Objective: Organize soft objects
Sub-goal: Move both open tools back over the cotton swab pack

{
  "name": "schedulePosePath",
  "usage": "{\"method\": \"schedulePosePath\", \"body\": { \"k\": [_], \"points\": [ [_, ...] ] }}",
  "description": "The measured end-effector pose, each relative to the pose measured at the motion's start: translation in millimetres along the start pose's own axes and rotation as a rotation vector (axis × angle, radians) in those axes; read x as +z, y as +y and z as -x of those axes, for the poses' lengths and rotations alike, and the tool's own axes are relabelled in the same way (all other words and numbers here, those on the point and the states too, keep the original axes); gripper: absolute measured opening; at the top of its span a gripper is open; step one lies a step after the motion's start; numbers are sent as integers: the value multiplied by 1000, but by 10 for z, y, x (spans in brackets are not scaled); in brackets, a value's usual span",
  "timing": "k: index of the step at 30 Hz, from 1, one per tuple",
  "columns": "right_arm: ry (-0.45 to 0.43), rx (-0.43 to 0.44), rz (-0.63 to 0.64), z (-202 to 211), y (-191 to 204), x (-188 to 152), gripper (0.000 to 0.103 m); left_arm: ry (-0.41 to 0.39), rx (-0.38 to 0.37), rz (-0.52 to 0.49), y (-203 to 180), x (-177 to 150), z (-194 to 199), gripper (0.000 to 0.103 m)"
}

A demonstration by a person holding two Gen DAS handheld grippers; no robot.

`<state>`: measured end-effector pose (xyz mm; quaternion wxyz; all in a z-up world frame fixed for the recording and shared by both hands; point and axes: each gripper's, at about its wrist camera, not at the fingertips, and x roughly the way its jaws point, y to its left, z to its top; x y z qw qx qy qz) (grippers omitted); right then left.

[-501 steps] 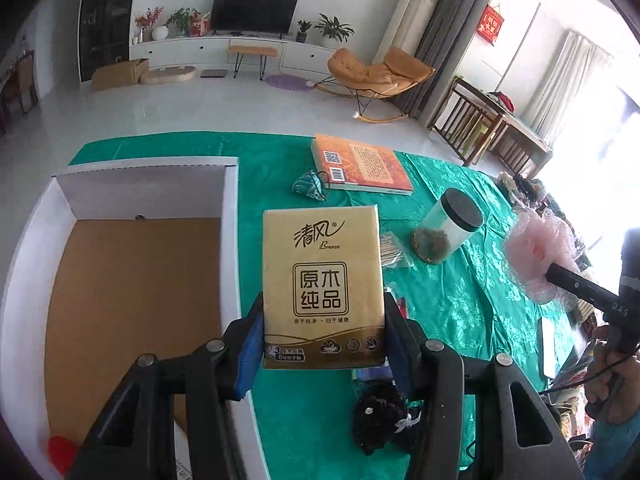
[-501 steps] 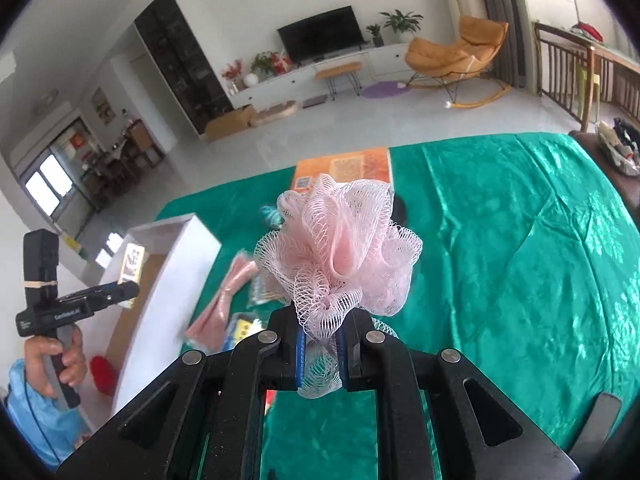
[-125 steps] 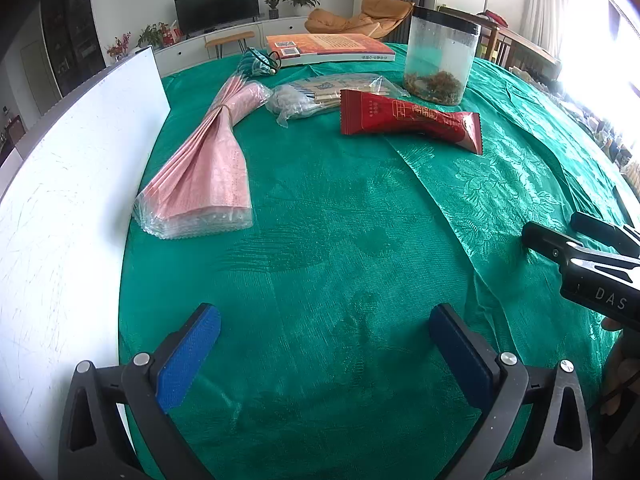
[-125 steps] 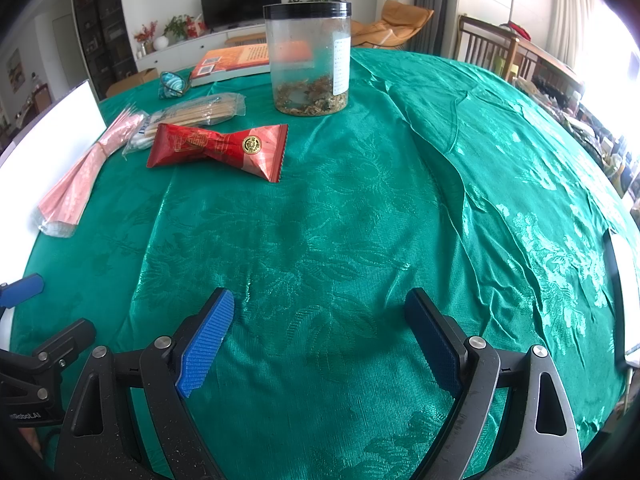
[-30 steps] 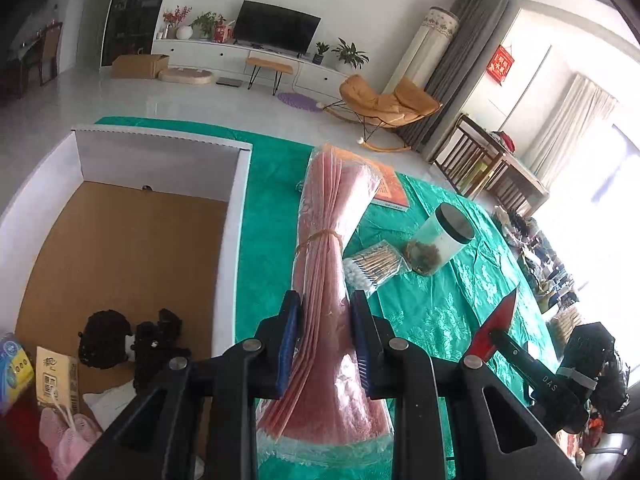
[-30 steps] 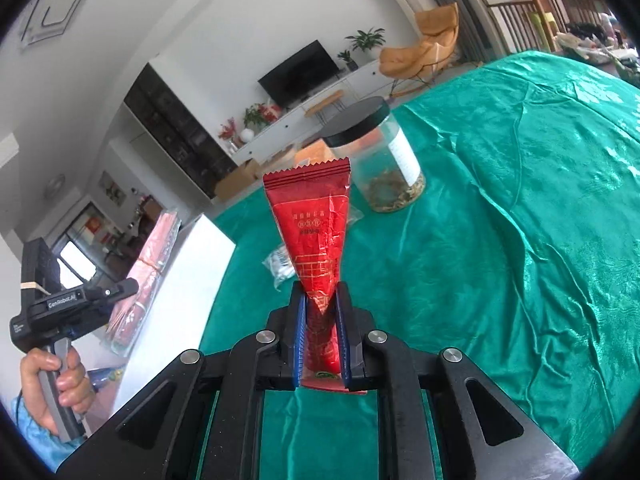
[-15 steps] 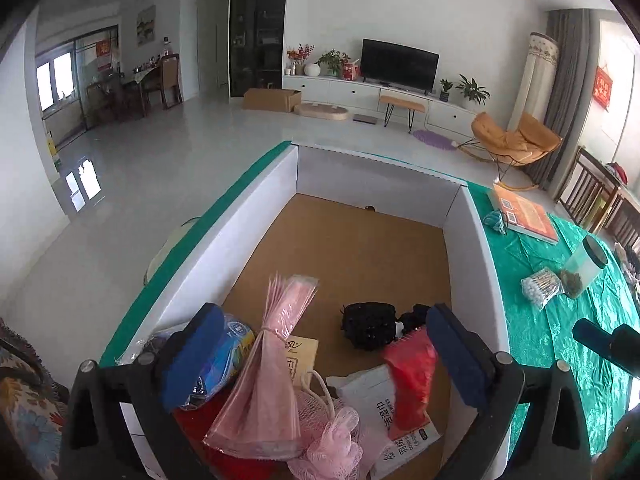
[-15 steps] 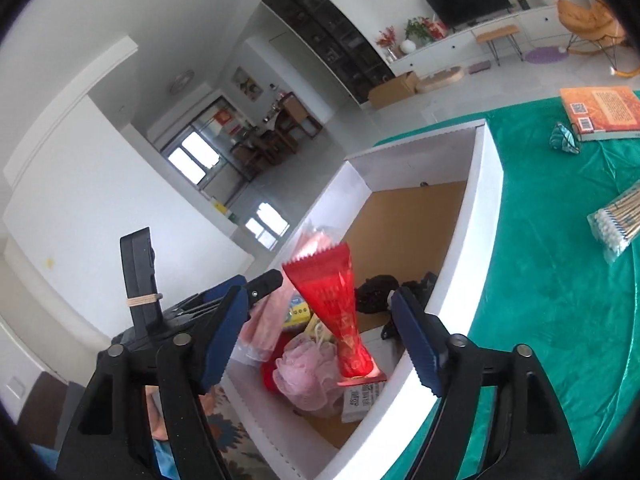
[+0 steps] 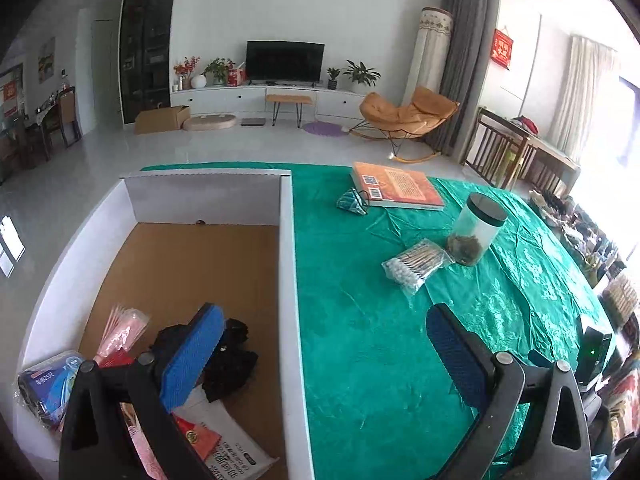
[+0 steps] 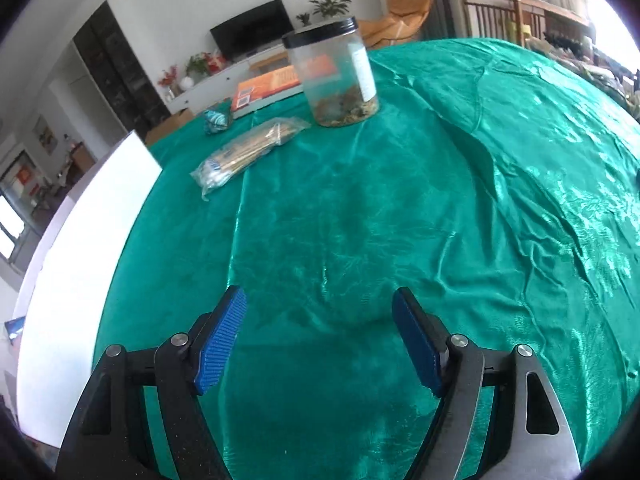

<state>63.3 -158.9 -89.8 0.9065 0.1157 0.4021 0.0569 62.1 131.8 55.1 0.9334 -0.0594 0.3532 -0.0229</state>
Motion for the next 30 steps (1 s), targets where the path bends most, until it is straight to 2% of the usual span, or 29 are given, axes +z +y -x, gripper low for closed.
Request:
{"method": "schedulePosePath", "body": {
  "k": [2, 3, 7, 11, 13, 15, 19, 22, 25, 27, 30],
  "points": [
    [-34, -163, 42, 19, 23, 46, 79, 25, -43, -71, -286, 55, -145, 101],
    [-26, -205, 43, 11, -2, 64, 79, 45, -54, -107, -408, 86, -228, 101],
    [-9, -216, 20, 7, -102, 33, 79, 109, -66, -205, -797, 254, -663, 101],
    [9, -208, -12, -22, -153, 20, 79, 166, -95, -211, -992, 446, -1183, 101],
    [23, -199, -30, -26, -188, -6, 79, 191, -125, -173, -1008, 551, -1464, 101],
    [23, -196, -39, -29, -202, -11, 79, 215, -141, -94, -950, 661, -1751, 101],
    [24, -195, -28, -32, -188, -16, 82, 235, -116, 97, -722, 754, -2274, 101],
    [28, -202, -11, -50, -155, -19, 84, 263, -91, 145, -670, 682, -2577, 101],
    [29, -205, -3, -59, -137, -19, 85, 255, -69, 44, -825, 588, -2742, 101],
    [28, -203, -4, -54, -138, -21, 85, 254, -92, -40, -985, 496, -2791, 101],
    [27, -199, -7, -51, -144, -23, 85, 288, -226, -140, -1298, 309, -2750, 101]
  ]
}}
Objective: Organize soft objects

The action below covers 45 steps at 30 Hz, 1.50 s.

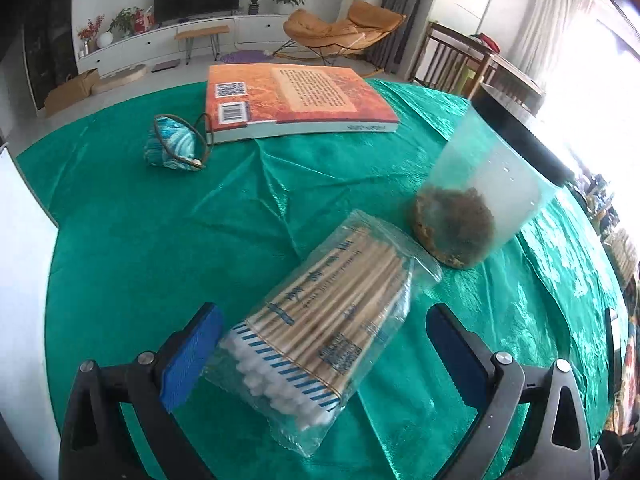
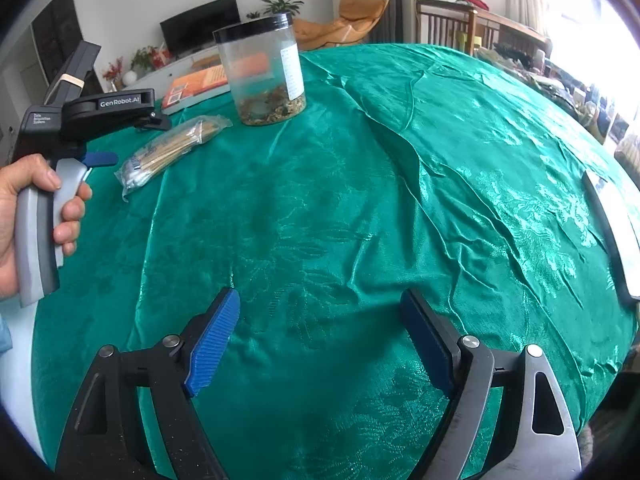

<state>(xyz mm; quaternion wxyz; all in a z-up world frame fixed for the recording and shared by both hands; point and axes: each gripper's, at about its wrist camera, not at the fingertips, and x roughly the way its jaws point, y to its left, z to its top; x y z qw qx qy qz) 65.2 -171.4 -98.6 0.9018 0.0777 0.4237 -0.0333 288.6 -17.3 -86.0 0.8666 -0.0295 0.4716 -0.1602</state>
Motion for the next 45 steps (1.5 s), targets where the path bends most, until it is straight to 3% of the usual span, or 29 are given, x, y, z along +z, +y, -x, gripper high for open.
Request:
{"method": "schedulePosePath", "body": {
  "k": [1, 4, 5, 6, 8, 10, 11, 15, 19, 22, 24, 28, 33, 37, 39, 41, 45],
  "points": [
    [0, 0, 0, 0, 0, -1, 85, 12, -67, -36, -136, -57, 13, 100],
    [-1, 2, -3, 2, 1, -1, 85, 99, -396, -83, -505, -204, 93, 100],
    [-1, 3, -4, 4, 0, -2, 85, 107, -447, -111, -610, -233, 155, 100],
    [-1, 4, -5, 5, 0, -3, 85, 93, -446, -150, -692, -258, 231, 100],
    [-2, 8, -8, 7, -4, -1, 85, 59, -392, -187, -736, -290, 359, 101],
    [-3, 13, -13, 10, -12, -3, 85, 47, -332, -149, -639, -287, 439, 101],
    [-3, 16, -15, 12, -16, -2, 85, 37, -283, -127, -564, -298, 480, 101],
    [-2, 20, -21, 10, -32, 13, 85, 4, 26, -90, -289, -421, 486, 101],
    [-2, 10, -12, -1, -19, 13, 85, 22, 161, -46, -16, -567, 277, 101],
    [-2, -2, 0, -8, 4, 6, 85, 48, 209, -12, 116, -639, 102, 101],
    [-2, -6, 4, -8, 16, 0, 86, 19, 234, -15, 185, -675, 121, 103],
    [1, -10, 13, -15, 26, 0, 87, -35, 236, -5, 237, -725, 162, 103],
    [4, -5, 15, -11, 27, -1, 87, -41, 242, -1, 199, -726, 192, 103],
    [0, 179, -46, -3, -143, 204, 86, -41, 246, -1, 202, -720, 189, 103],
    [-32, 170, 35, -43, -152, 496, 86, -41, 245, -2, 199, -722, 191, 103],
    [-34, 235, 121, -147, -104, 822, 87, -41, 245, -1, 202, -721, 190, 103],
    [86, 324, 361, -566, 297, 1218, 86, -41, 245, -2, 204, -721, 189, 103]
  ]
}}
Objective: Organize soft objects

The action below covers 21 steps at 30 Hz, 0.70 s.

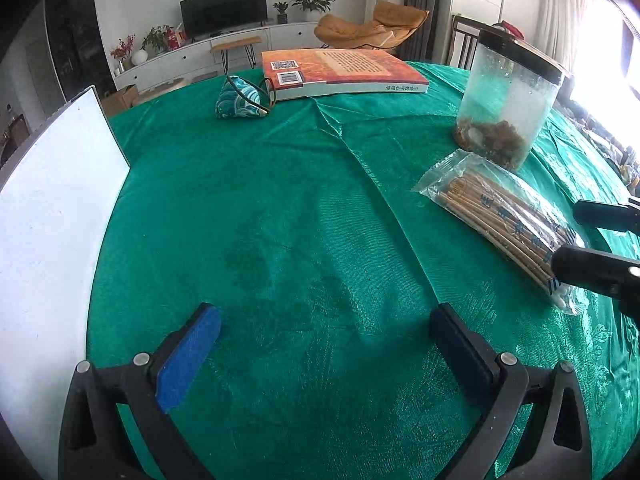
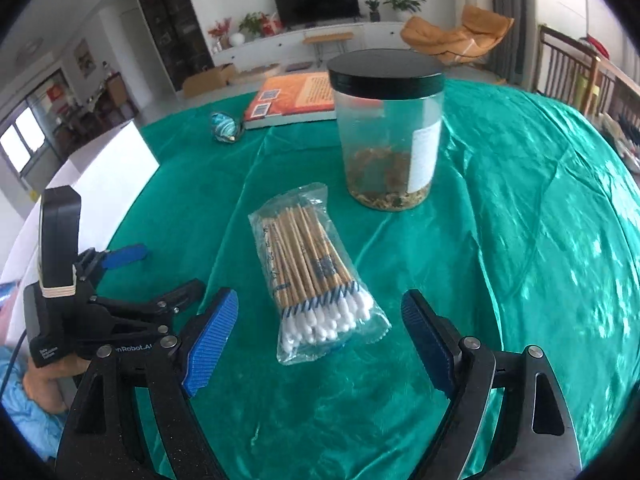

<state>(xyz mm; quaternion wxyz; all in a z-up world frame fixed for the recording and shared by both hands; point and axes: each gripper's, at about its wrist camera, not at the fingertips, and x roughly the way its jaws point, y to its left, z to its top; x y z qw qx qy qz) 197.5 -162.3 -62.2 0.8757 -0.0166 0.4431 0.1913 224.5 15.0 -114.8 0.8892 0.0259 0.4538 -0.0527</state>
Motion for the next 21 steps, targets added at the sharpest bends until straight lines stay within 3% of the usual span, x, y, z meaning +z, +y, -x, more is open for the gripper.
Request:
{"method": "schedulePosePath", "body": {
  "k": [3, 5, 7, 8, 9, 12, 16, 19, 21],
  "points": [
    [94, -48, 155, -389, 233, 155, 86, 0, 12, 14, 24, 0, -3, 103],
    [130, -41, 180, -544, 311, 187, 84, 0, 11, 17, 27, -2, 11, 103],
    [121, -28, 119, -537, 258, 190, 78, 1, 10, 16, 24, 1, 13, 103],
    [120, -35, 88, -524, 208, 165, 56, 1, 11, 16, 22, 2, 14, 103],
    [132, -40, 61, -511, 167, 113, 49, 1, 11, 16, 21, 3, 15, 103],
    [106, -59, -8, -320, 48, -109, 45, 1, 13, 15, 17, 3, 16, 103],
    [42, -166, -102, -17, -173, -423, 45, 1, 12, 15, 16, 1, 16, 103],
    [-30, -286, -267, 149, -570, -526, 45, 1, 12, 15, 16, 0, 16, 103],
    [-87, -282, -397, 194, -897, -512, 45, 1, 12, 15, 16, 0, 16, 103]
  ]
}}
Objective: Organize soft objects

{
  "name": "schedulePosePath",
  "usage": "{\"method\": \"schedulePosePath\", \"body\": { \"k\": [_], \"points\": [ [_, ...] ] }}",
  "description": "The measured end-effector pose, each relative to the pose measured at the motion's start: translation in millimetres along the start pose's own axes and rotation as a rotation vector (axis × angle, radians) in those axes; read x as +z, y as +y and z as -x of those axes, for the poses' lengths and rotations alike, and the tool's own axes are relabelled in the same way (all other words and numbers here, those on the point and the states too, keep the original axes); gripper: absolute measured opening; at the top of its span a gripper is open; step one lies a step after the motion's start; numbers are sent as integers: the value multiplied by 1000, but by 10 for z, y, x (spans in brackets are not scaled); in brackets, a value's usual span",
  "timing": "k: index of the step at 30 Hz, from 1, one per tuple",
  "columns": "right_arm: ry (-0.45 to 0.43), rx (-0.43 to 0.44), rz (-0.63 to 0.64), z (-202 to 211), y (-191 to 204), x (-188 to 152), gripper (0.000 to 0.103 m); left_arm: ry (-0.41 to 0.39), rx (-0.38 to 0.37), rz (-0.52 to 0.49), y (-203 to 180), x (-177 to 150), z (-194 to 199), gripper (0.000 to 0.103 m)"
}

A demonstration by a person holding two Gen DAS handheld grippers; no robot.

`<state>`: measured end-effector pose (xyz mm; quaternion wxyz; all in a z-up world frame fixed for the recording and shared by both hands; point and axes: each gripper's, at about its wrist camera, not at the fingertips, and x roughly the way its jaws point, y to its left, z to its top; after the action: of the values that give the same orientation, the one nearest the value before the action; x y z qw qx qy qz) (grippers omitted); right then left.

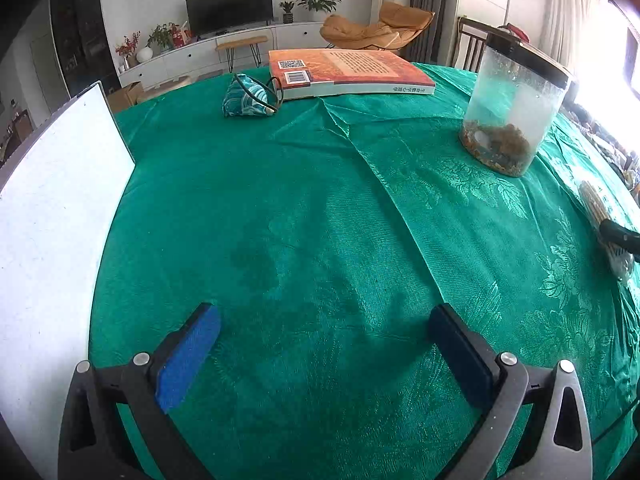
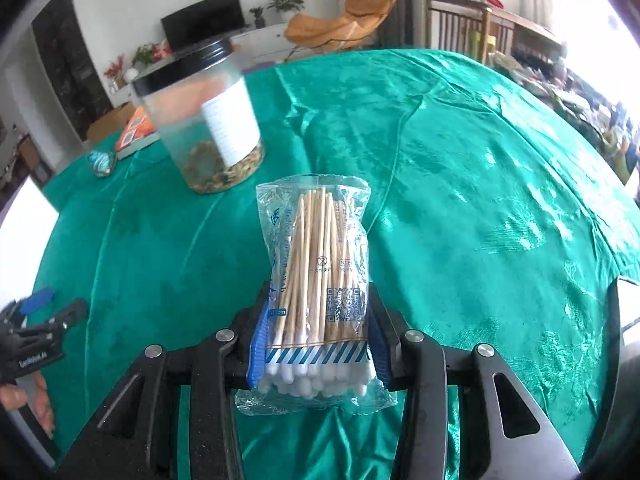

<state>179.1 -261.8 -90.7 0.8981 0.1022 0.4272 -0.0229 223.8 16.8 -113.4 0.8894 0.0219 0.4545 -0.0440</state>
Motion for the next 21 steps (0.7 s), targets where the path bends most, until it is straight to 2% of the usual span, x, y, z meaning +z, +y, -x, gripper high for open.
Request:
{"method": "schedulePosePath", "body": {
  "k": [2, 3, 4, 7, 11, 15, 18, 21],
  "points": [
    [-69, 32, -78, -33, -212, 120, 56, 0, 0, 0, 0, 0, 0, 103],
    [-89, 55, -103, -31, -281, 138, 72, 0, 0, 0, 0, 0, 0, 103],
    [-92, 64, -129, -4, -325, 130, 77, 0, 0, 0, 0, 0, -1, 103],
    [-131, 77, -146, 210, -286, 5, 77, 0, 0, 0, -2, -1, 1, 103],
    [-166, 23, -6, 512, 93, -297, 80, 0, 1, 0, -5, -3, 0, 103],
    [-103, 131, 173, 518, 566, -581, 80, 16, 3, 7, -7, 43, -18, 103],
    [-74, 102, 345, 449, 888, -706, 80, 59, 9, 23, 62, 283, -116, 103],
    [-39, 87, 421, 343, 1010, -790, 80, 1, 21, 80, 259, 633, -187, 103]
  ]
}}
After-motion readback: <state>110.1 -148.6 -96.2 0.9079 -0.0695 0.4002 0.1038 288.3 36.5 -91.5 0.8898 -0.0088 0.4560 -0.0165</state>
